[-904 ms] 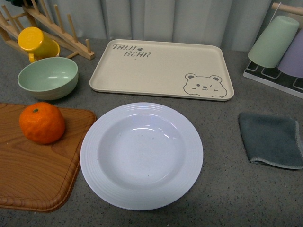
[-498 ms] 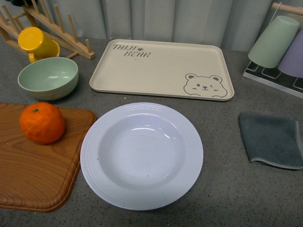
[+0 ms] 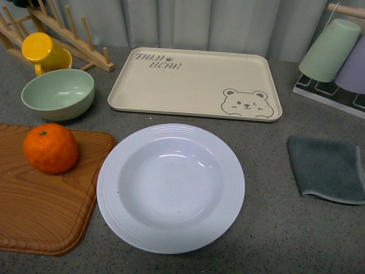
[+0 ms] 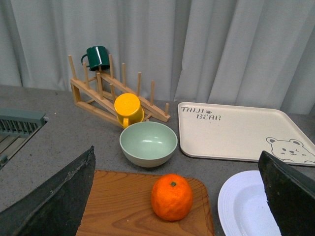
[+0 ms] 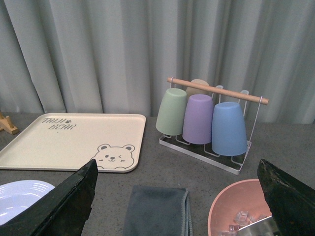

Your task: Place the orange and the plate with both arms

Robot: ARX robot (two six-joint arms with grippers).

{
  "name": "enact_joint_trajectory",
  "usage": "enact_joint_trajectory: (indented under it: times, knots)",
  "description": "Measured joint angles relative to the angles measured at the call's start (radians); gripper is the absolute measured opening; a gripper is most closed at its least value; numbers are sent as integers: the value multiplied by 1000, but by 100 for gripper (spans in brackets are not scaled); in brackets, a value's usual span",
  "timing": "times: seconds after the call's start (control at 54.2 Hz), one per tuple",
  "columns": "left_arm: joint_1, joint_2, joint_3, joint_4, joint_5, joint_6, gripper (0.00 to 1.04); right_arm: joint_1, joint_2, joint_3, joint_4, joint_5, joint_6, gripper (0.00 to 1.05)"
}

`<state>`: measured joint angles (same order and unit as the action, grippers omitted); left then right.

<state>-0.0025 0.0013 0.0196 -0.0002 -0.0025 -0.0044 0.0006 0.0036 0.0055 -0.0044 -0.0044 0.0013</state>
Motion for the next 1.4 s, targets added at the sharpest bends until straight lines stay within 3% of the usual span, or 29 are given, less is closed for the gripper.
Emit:
enact_joint_trajectory:
  times: [1.034,1.071,1.126,1.181,1.274,1.403]
  knots:
    - [0,0,0,0,0,0,98,0,0,0,0,0,0,95]
    - [-7,6,2,-7,-25,-3,98,0,0,0,0,0,0,95]
    - [-49,77,34,-88,-201,-56,98,0,0,0,0,0,0,95]
    - [-51,182,47,-77,-267,-96,98,0,0,0,0,3,0,95]
    - [-42,364,71,20,-222,-143,98,0,0,0,0,3,0,95]
    - [-52,676,154,179,-73,-169,98,0,0,0,0,2,0,95]
